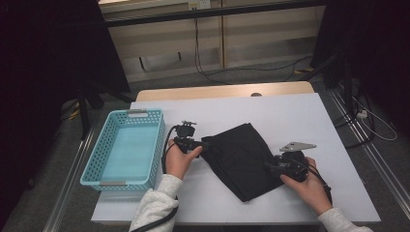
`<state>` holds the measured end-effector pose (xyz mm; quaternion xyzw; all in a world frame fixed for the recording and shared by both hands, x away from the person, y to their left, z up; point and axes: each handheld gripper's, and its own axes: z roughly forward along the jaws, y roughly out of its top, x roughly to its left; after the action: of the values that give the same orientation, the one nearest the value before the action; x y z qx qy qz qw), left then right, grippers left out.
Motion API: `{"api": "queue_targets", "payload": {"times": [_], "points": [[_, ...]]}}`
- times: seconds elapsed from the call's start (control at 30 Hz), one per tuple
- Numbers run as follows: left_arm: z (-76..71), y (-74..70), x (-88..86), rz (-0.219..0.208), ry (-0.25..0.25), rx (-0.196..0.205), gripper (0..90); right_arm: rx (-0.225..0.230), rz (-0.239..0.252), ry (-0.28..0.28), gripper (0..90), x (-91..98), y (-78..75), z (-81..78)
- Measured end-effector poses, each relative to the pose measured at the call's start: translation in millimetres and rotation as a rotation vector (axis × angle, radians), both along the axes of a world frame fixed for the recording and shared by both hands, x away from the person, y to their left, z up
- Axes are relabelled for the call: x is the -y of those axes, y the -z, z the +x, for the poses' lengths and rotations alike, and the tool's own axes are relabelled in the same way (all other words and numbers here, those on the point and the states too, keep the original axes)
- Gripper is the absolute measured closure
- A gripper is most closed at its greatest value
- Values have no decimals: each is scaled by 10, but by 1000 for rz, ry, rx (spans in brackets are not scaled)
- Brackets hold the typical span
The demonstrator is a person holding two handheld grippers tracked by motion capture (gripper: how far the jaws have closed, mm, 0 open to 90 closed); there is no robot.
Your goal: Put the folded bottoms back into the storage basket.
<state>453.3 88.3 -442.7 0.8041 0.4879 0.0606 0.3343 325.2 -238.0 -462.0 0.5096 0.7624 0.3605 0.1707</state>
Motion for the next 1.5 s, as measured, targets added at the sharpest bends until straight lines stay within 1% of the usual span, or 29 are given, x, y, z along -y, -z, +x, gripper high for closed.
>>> {"api": "queue_targets", "payload": {"times": [0.07, 0.13, 0.17, 0.23, 0.27, 0.3, 0.33, 0.37, 0.4, 0.47, 0.5, 0.53, 0.63, 0.67, 0.7, 0.77, 0.87, 0.9, 0.93, 0.97, 1.0, 1.03, 1.1, 1.13, 1.17, 1.23, 1.27, 1.33, 1.5], "points": [[11, 12, 57, -13, -3, -15, 192, -5, 4, -1, 521, -16, -5, -12], [23, 29, 126, -13, 0, -39, 192, -4, 13, -2, 555, -22, -3, -23], [19, 27, 161, -4, -3, -40, 186, -8, 21, -1, 582, -23, -4, -27], [10, 16, 214, 49, -9, -31, 236, -13, 37, -2, 626, -24, -1, -33], [6, 1, 225, 49, -8, -40, 306, -15, 43, -7, 669, -25, -1, -35], [5, -4, 230, 45, -10, -51, 392, -21, 59, -13, 708, -27, 0, -40], [5, -10, 230, 54, -11, -55, 432, -25, 73, -14, 730, -30, 4, -45], [4, -22, 229, 65, -12, -65, 485, -28, 75, -13, 736, -34, 3, -51], [3, -30, 227, 60, -12, -87, 579, -24, 77, -13, 748, -38, 6, -53], [11, -39, 214, 50, -5, -128, 690, -21, 78, -12, 761, -48, 2, -59], [11, -40, 220, 31, -6, -160, 734, -19, 77, -13, 766, -53, 2, -60], [16, -45, 220, 38, 2, -166, 760, -20, 75, -12, 770, -58, -2, -62], [54, -70, 226, 43, 4, -206, 788, -14, 70, -9, 781, -73, -9, -67], [68, -86, 228, 51, 8, -219, 798, -12, 67, -10, 785, -81, -15, -70], [88, -115, 224, 64, 12, -234, 805, -15, 71, -10, 786, -83, -23, -70], [123, -160, 214, 71, 18, -257, 813, -15, 70, -15, 788, -87, -37, -65], [183, -263, 192, 88, 27, -283, 817, 4, 69, -24, 791, -119, -64, -72], [197, -302, 193, 97, 27, -284, 818, 9, 72, -26, 792, -138, -81, -76], [212, -340, 191, 108, 34, -294, 818, 22, 65, -30, 793, -155, -98, -79], [230, -377, 188, 114, 38, -307, 819, 24, 69, -33, 793, -176, -113, -81], [246, -414, 186, 122, 36, -310, 820, 27, 71, -36, 794, -190, -124, -81], [264, -447, 183, 134, 37, -327, 821, 30, 75, -37, 794, -209, -134, -85], [303, -514, 169, 146, 41, -346, 822, 32, 85, -48, 794, -242, -148, -84], [323, -547, 164, 158, 41, -365, 823, 34, 89, -50, 795, -259, -159, -86], [344, -580, 155, 165, 45, -373, 823, 38, 88, -54, 795, -276, -170, -86], [379, -647, 144, 200, 44, -393, 824, 51, 91, -58, 795, -312, -195, -83], [399, -677, 133, 207, 47, -402, 825, 54, 99, -62, 795, -329, -206, -78], [434, -739, 104, 230, 53, -417, 825, 65, 103, -66, 795, -369, -231, -75], [478, -884, 30, 251, 50, -429, 827, 92, 111, -78, 795, -478, -279, -70]]}}
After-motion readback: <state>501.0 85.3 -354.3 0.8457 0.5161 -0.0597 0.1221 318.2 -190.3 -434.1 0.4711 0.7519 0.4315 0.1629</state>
